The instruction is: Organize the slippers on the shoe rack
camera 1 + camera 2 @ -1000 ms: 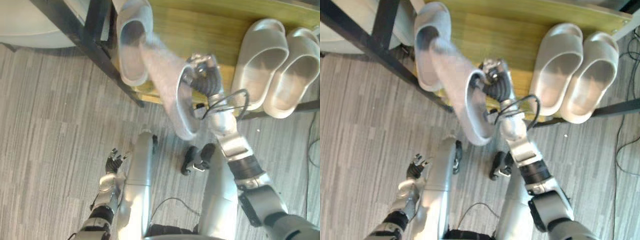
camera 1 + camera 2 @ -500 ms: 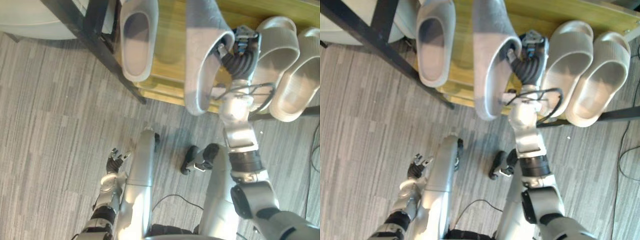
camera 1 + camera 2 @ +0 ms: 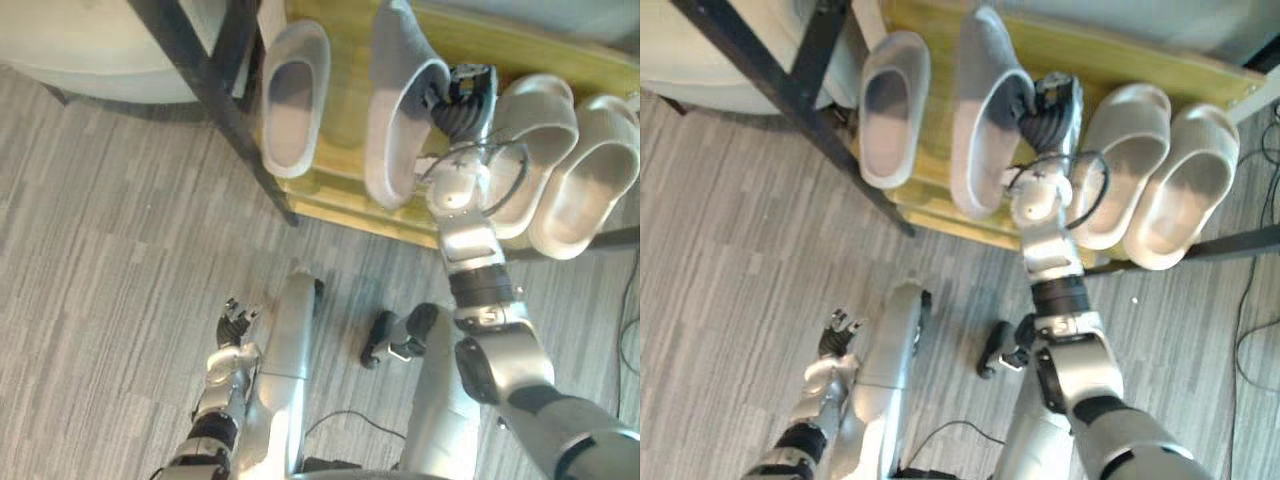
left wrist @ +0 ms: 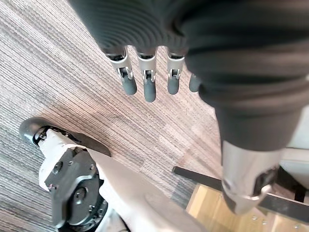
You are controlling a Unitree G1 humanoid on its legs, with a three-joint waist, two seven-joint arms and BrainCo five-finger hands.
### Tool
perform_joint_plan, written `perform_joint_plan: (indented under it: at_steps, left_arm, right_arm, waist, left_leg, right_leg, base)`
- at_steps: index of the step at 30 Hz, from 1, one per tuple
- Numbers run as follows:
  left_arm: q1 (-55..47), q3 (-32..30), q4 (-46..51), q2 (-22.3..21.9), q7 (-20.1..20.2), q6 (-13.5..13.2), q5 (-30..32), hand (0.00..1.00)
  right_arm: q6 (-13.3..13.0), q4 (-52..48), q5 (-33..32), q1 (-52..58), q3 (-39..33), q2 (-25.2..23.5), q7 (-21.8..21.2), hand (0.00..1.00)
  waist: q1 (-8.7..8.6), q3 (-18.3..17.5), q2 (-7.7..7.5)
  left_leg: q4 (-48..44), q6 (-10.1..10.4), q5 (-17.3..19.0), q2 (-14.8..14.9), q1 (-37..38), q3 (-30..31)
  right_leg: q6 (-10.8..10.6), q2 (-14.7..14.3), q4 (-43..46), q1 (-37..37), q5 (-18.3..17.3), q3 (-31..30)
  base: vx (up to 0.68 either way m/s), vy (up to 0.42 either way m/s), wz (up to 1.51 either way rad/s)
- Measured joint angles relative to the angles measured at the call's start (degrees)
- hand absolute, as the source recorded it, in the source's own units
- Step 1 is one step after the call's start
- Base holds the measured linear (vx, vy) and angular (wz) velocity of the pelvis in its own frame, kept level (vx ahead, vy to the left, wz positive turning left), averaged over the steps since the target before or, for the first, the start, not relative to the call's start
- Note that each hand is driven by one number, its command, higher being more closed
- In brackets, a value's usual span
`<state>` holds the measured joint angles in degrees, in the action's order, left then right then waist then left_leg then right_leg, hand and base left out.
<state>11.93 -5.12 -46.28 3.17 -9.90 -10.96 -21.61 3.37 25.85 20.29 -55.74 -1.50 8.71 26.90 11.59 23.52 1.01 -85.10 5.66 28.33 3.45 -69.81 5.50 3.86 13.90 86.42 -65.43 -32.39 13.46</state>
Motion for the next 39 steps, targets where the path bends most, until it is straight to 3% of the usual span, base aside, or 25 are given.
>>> perform_joint_plan:
  at_steps: [6,27,34,39]
  left_arm:
    - [0.07,0.00,0.00,-0.08,-0.11,0.02,-0.99,0.00]
    - [0.35,0.00,-0.51,-0.18,-0.16,0.05,-1.25,0.00]
    - [0.36,-0.21,-0.64,-0.18,-0.12,0.12,-1.58,0.00]
    - [0.39,-1.98,-1.46,-0.53,-0.08,0.16,-1.72,0.00]
  right_arm:
    - [0.61,4.49,-0.17,-2.73,1.23,-1.96,0.05,0.00]
    - [0.65,11.09,-2.92,-7.04,2.08,-1.32,0.12,0.00]
    - [-0.73,1.00,-5.00,-2.14,3.62,-2.16,0.16,0.00]
    - [-2.64,-5.73,-7.81,7.79,4.10,-7.12,0.10,0.00]
  waist:
    - [0.33,0.00,0.00]
    - [0.27,0.00,0.00]
    - [0.04,0.00,0.00]
    - [-0.59,0.02,-0.05]
  left_leg:
    - [0.98,0.75,-0.70,0.07,-0.01,0.21]
    - [2.52,0.73,-0.87,0.14,0.87,-0.21]
    - [3.05,0.72,-0.86,0.35,1.01,-0.38]
    - [3.76,0.61,-0.77,0.74,2.24,-0.85]
  right_leg:
    - [0.08,0.06,-0.73,0.19,0.04,0.53]
    - [0.11,0.08,-1.96,0.81,0.06,0.45]
    - [0.09,-0.09,-2.51,0.90,0.07,0.45]
    - [-0.26,-0.72,-3.29,1.77,-0.08,-0.10]
  base:
    - [0.00,-0.040,0.04]
    - [0.00,0.000,0.00]
    - [0.00,0.000,0.00]
    - [0.00,-0.008,-0.02]
